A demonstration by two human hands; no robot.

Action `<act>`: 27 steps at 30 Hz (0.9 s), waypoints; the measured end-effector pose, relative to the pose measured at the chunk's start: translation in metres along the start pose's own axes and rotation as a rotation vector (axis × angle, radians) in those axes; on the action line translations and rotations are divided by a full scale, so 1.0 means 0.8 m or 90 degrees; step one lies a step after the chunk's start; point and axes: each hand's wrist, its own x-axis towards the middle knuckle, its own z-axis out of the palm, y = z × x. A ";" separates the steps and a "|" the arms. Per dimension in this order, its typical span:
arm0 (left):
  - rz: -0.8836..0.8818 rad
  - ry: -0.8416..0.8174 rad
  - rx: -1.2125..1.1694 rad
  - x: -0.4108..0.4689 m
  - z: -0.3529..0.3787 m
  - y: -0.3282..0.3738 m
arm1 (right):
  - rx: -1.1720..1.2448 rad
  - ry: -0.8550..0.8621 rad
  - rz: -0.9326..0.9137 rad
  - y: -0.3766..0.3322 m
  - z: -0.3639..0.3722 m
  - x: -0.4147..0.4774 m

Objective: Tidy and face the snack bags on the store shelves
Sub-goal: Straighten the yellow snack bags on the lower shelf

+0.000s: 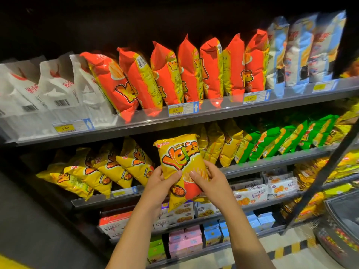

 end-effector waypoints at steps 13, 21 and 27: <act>0.063 0.304 0.096 0.126 -0.023 -0.023 | -0.667 0.204 -0.154 -0.001 0.004 0.146; 0.051 0.409 0.123 0.164 -0.012 -0.031 | -0.753 0.256 -0.151 0.023 0.030 0.179; 0.013 0.457 0.178 0.175 -0.003 -0.034 | -0.720 0.278 -0.148 0.037 0.036 0.182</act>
